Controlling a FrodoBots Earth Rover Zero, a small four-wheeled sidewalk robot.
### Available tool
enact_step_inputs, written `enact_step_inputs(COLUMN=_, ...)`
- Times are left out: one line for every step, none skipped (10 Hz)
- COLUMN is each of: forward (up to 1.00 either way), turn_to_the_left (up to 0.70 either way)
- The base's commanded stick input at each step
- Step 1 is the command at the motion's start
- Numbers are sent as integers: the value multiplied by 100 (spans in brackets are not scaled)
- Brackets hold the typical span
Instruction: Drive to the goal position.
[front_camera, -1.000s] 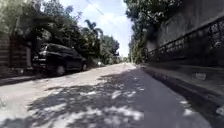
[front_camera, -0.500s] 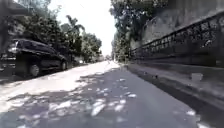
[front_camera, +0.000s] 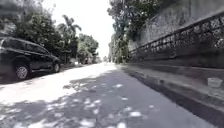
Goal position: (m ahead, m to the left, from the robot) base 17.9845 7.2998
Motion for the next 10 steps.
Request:
enact_step_inputs(forward=100, turn_to_the_left=0)
enact_step_inputs(forward=100, turn_to_the_left=0)
enact_step_inputs(forward=100, turn_to_the_left=0)
enact_step_inputs(forward=100, turn_to_the_left=0)
enact_step_inputs(forward=100, turn_to_the_left=0)
enact_step_inputs(forward=100, turn_to_the_left=0)
enact_step_inputs(forward=100, turn_to_the_left=1)
enact_step_inputs(forward=100, turn_to_the_left=2)
enact_step_inputs(forward=100, turn_to_the_left=3)
enact_step_inputs(forward=100, turn_to_the_left=5)
